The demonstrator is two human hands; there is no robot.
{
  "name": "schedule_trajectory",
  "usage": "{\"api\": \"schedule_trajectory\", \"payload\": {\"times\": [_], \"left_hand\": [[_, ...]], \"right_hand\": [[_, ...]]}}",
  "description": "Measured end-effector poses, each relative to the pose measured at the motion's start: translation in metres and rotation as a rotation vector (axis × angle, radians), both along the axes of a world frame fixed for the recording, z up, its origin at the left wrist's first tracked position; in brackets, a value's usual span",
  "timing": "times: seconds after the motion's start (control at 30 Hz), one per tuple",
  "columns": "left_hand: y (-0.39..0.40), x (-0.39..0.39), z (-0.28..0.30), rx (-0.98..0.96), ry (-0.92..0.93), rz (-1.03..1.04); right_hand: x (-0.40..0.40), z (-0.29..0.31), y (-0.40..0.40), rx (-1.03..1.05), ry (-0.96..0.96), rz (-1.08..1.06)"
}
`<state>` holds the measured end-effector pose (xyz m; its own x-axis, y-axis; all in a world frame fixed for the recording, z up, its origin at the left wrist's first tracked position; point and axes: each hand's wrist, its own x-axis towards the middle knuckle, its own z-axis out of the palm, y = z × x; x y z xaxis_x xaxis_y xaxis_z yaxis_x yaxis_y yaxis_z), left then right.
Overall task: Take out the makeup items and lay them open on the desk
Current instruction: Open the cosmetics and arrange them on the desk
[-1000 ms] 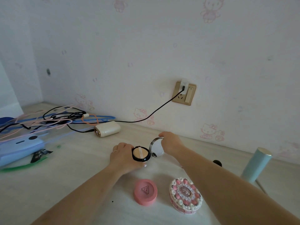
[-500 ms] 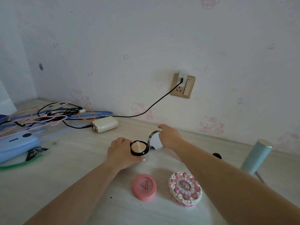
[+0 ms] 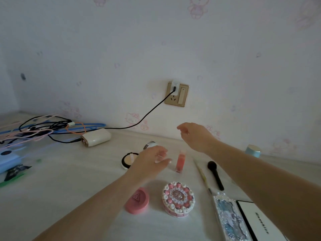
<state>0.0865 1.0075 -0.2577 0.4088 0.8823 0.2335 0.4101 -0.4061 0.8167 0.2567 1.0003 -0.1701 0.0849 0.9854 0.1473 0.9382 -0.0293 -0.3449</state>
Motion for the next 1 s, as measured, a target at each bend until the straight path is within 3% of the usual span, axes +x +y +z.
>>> {"api": "schedule_trajectory", "payload": {"times": [0.1, 0.23, 0.37, 0.5, 0.63, 0.73, 0.9, 1.0], "left_hand": [[-0.003, 0.02, -0.004, -0.078, 0.196, -0.087], [0.003, 0.038, -0.012, -0.139, 0.269, -0.056], [0.012, 0.049, -0.019, -0.193, 0.223, 0.009], [0.015, 0.052, -0.021, -0.083, 0.26, 0.004], [0.004, 0.051, -0.016, -0.045, 0.141, -0.017], [0.001, 0.048, -0.013, 0.029, 0.142, -0.035], [-0.013, 0.045, -0.004, 0.334, 0.203, 0.029], [-0.018, 0.042, 0.002, 0.411, 0.277, 0.03]], "right_hand": [[0.014, -0.007, -0.007, -0.07, -0.102, 0.045], [0.02, -0.024, -0.013, -0.164, -0.167, 0.081], [0.019, -0.039, -0.011, -0.168, -0.126, 0.058], [0.022, -0.054, -0.013, -0.09, -0.072, 0.064], [0.029, -0.052, -0.026, -0.065, 0.079, 0.113], [0.028, -0.049, -0.033, -0.048, 0.058, 0.088], [0.024, -0.032, -0.05, -0.179, 0.039, -0.011], [0.022, -0.028, -0.056, -0.226, 0.077, 0.02]]}}
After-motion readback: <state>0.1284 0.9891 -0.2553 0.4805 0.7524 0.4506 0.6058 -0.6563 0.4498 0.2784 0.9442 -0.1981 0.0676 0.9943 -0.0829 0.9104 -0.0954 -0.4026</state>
